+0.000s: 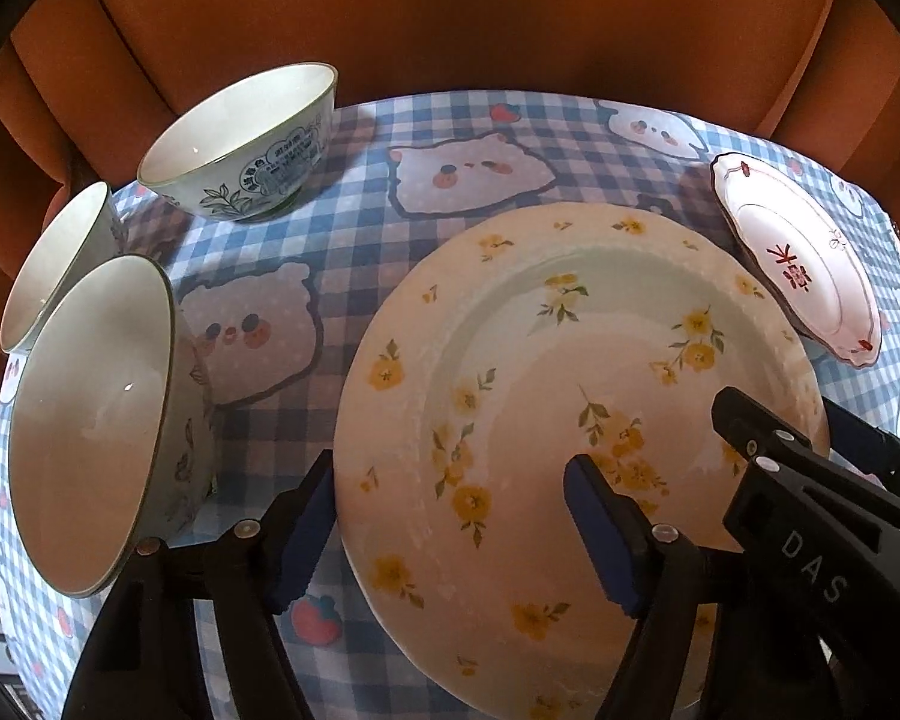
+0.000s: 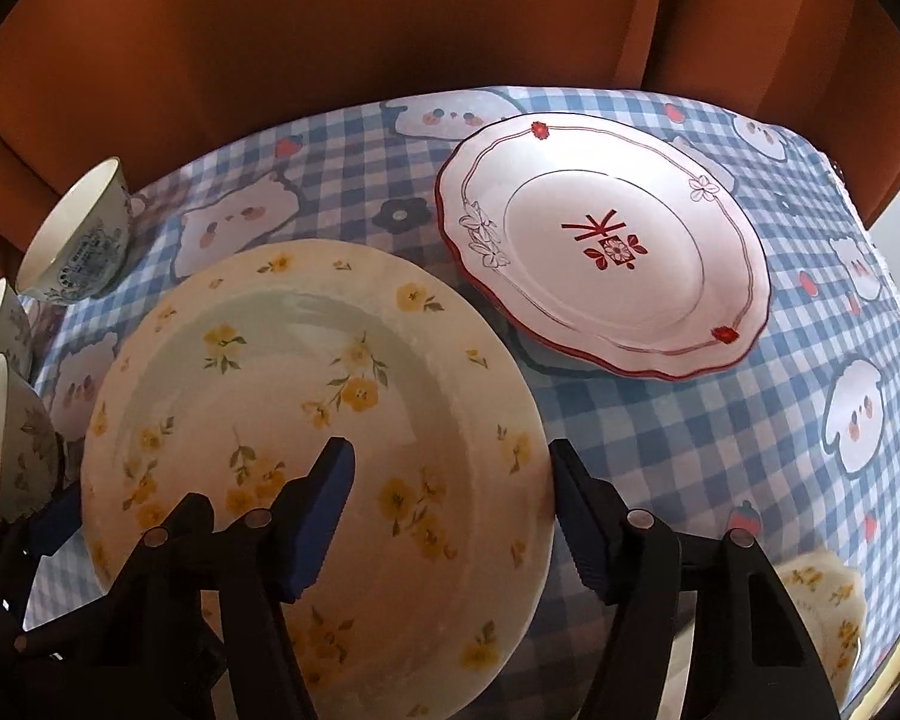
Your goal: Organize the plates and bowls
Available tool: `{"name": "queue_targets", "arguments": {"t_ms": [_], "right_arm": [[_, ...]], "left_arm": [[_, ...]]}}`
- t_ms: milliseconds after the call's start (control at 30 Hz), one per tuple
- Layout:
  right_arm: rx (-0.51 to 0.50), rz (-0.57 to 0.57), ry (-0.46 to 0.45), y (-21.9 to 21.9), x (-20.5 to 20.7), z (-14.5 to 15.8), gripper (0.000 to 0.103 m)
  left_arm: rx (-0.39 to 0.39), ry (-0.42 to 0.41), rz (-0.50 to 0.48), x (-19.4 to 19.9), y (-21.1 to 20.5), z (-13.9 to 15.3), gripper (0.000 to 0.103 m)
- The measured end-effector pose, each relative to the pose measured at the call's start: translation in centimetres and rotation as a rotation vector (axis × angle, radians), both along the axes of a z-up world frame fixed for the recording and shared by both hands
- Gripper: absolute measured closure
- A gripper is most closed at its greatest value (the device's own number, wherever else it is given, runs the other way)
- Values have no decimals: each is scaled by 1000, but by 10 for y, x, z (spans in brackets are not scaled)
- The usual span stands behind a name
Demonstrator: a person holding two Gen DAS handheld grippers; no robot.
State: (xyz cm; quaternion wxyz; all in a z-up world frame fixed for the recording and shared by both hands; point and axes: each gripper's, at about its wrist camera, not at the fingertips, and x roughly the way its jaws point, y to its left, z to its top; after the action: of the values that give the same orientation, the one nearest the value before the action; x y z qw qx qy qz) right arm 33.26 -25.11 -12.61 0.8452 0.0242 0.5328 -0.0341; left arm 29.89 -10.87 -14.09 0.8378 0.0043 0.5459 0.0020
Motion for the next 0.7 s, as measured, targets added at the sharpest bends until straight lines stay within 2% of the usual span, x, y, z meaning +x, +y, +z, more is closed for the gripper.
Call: {"name": "queue_targets", "arguments": {"t_ms": [233, 500, 700], "right_arm": [[1, 0, 13, 5, -13, -1, 35], [1, 9, 43, 22, -50, 0, 35], [4, 18, 61, 34, -71, -1, 35]], "left_arm": [[3, 26, -15, -16, 8, 3, 30], [14, 67, -40, -55, 24, 5, 31], [10, 87, -41, -69, 33, 7, 31]]}}
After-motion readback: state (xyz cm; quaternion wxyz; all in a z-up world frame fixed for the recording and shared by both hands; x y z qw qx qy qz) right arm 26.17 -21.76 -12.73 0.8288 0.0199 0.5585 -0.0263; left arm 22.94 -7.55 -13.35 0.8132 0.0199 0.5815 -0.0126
